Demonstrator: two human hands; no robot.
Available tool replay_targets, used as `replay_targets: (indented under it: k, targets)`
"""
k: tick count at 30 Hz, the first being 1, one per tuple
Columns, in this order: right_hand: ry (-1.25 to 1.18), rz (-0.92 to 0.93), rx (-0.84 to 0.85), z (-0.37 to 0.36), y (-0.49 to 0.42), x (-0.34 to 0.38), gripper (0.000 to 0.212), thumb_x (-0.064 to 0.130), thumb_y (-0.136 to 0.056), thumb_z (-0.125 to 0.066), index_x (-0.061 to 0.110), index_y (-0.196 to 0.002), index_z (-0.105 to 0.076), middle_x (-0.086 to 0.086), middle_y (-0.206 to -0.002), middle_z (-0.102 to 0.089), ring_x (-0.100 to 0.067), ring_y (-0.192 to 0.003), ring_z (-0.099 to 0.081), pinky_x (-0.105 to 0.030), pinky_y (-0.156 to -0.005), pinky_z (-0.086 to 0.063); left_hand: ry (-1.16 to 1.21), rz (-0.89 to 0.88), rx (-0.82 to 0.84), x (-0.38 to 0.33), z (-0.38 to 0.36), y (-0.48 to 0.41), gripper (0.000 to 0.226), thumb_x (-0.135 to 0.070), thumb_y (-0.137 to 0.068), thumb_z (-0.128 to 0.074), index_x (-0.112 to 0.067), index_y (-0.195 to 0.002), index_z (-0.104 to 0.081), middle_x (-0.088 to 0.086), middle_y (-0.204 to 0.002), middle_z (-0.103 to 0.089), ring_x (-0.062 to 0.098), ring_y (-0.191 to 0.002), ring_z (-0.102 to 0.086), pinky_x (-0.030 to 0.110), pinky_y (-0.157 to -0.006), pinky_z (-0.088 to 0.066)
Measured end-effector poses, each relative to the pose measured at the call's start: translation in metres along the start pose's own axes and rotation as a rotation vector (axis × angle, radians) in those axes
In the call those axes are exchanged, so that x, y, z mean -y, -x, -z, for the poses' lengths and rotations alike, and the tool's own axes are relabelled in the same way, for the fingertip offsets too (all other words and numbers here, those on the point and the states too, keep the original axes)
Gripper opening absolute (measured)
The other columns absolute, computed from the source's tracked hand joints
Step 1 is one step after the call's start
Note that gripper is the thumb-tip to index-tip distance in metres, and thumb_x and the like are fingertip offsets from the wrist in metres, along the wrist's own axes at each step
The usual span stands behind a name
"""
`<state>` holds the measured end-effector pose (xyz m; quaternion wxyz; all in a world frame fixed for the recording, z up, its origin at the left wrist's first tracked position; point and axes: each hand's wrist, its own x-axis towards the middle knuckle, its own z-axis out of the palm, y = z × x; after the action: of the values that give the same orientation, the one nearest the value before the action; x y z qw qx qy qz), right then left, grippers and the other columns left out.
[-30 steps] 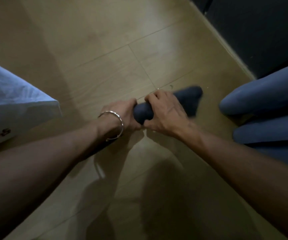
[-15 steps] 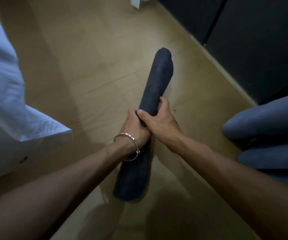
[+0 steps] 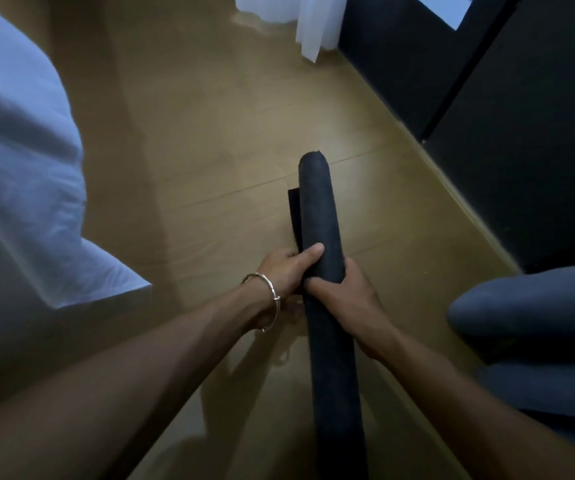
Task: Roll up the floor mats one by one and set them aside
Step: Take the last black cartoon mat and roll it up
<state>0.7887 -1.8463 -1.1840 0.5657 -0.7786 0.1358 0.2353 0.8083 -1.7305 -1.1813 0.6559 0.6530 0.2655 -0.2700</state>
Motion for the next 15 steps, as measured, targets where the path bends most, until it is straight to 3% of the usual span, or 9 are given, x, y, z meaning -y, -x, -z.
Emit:
replay_targets:
  k: [3, 5, 8, 12, 15]
  targets:
    - [0.212, 0.11, -0.062, -0.003, -0.001, 0.002, 0.057, 0.034, -0.08, -0.065, 0.03, -0.131, -0.041, 0.001, -0.112, -0.06, -0.014, -0.094, -0.062, -0.036, -0.078, -0.057, 0.017, -0.091, -0.037, 0.004, -0.006, -0.009, 0.024, -0.024, -0.087, -0.065, -0.01, -0.106, -0.061, 0.01, -0.099, -0.068, 0.021, -0.075, -0.064, 0.032, -0.06, -0.055]
    - [0.378, 0.163, -0.062, -0.004, -0.001, 0.003, 0.072, 0.036, -0.086, -0.06, 0.029, -0.146, -0.021, -0.002, -0.126, -0.047, -0.018, -0.105, -0.056, -0.035, -0.084, -0.053, 0.051, -0.135, -0.093, 0.004, -0.007, -0.013, 0.03, -0.02, -0.087, -0.066, -0.008, -0.112, -0.056, 0.008, -0.097, -0.065, 0.019, -0.073, -0.063, 0.024, -0.055, -0.054]
    - [0.624, 0.216, -0.044, -0.004, 0.0, 0.002, 0.084, 0.035, -0.092, -0.056, 0.03, -0.151, 0.003, -0.004, -0.136, -0.032, -0.02, -0.114, -0.047, -0.034, -0.09, -0.047, -0.01, -0.173, -0.257, 0.002, -0.009, -0.021, 0.045, -0.03, -0.077, -0.075, -0.011, -0.11, -0.052, 0.011, -0.106, -0.066, 0.026, -0.091, -0.066, 0.042, -0.08, -0.056]
    - [0.772, 0.219, -0.006, -0.006, -0.002, -0.004, 0.097, 0.039, -0.088, -0.061, 0.033, -0.148, 0.014, -0.007, -0.138, -0.029, -0.024, -0.114, -0.048, -0.041, -0.09, -0.049, -0.004, -0.121, -0.31, 0.0, -0.009, -0.027, 0.08, -0.056, -0.043, -0.073, -0.011, -0.105, -0.053, 0.009, -0.1, -0.067, 0.03, -0.086, -0.067, 0.052, -0.075, -0.056]
    - [0.852, 0.16, -0.011, -0.002, -0.008, -0.011, 0.104, 0.041, -0.087, -0.064, 0.033, -0.146, 0.02, -0.01, -0.134, -0.035, -0.026, -0.111, -0.051, -0.042, -0.088, -0.049, 0.047, -0.078, -0.282, 0.003, -0.011, -0.036, 0.078, -0.056, -0.037, -0.07, -0.012, -0.099, -0.056, 0.01, -0.096, -0.068, 0.032, -0.084, -0.068, 0.053, -0.074, -0.055]
